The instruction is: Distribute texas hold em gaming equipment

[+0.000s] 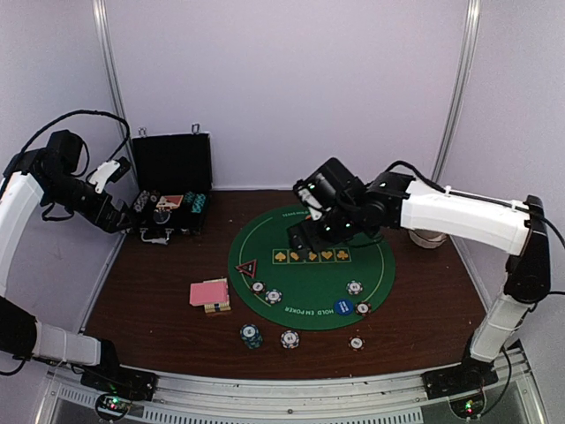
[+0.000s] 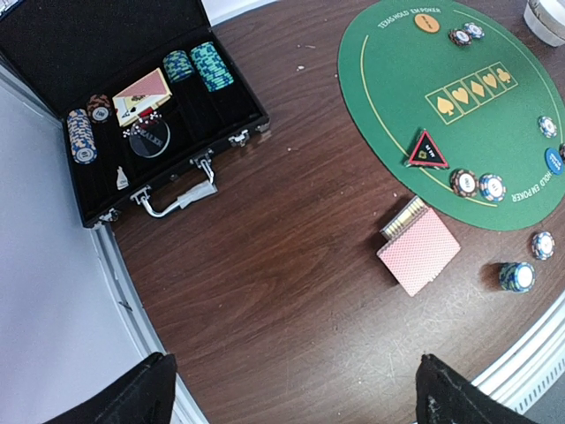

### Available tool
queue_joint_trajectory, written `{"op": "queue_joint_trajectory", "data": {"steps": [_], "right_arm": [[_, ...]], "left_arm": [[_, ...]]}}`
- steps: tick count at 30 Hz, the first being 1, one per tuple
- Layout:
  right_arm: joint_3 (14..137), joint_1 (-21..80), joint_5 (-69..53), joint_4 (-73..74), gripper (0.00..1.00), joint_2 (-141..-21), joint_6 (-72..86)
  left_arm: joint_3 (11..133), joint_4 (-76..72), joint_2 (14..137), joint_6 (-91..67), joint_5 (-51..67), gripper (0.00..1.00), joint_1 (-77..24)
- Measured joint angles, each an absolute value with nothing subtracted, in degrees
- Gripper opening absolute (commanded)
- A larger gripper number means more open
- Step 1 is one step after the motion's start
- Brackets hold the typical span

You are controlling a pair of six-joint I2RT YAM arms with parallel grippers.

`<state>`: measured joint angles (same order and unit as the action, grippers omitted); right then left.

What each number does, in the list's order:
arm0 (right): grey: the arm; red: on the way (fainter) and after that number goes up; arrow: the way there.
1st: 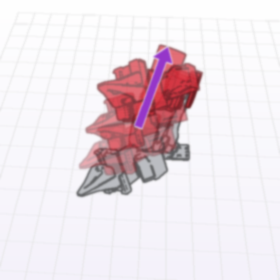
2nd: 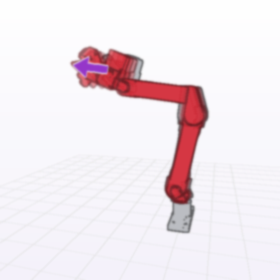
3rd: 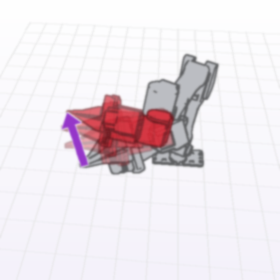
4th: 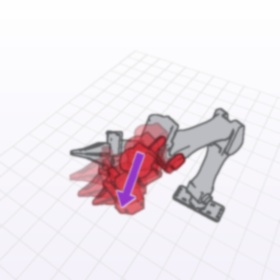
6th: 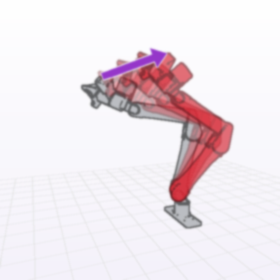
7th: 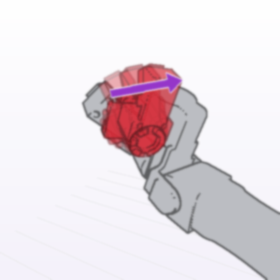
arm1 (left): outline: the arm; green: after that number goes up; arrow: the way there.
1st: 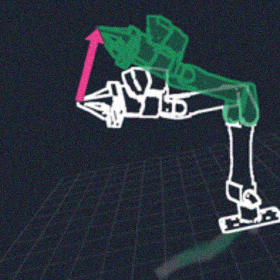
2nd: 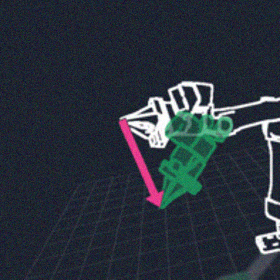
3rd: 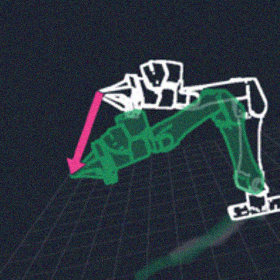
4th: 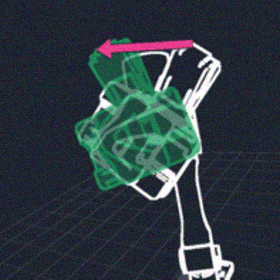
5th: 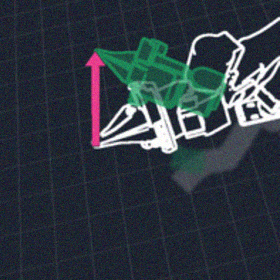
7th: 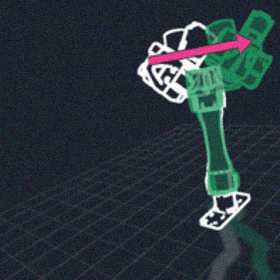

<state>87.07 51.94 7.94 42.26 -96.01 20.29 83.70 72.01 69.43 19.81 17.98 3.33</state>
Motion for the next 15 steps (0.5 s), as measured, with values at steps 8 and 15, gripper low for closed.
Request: {"op": "queue_joint_trajectory", "data": {"steps": [8, 15], "right_arm": [[97.03, 68.18, 3.92, 44.51, 1.00, -109.01, 14.31], [103.92, 71.16, -1.21, 47.88, 0.99, -119.15, 9.89]], "left_arm": [[82.85, 71.16, 69.32, 19.84, 18.37, 0.98, 3.33], [82.76, 71.18, 69.30, 19.92, 19.55, 0.97, 3.33]]}}
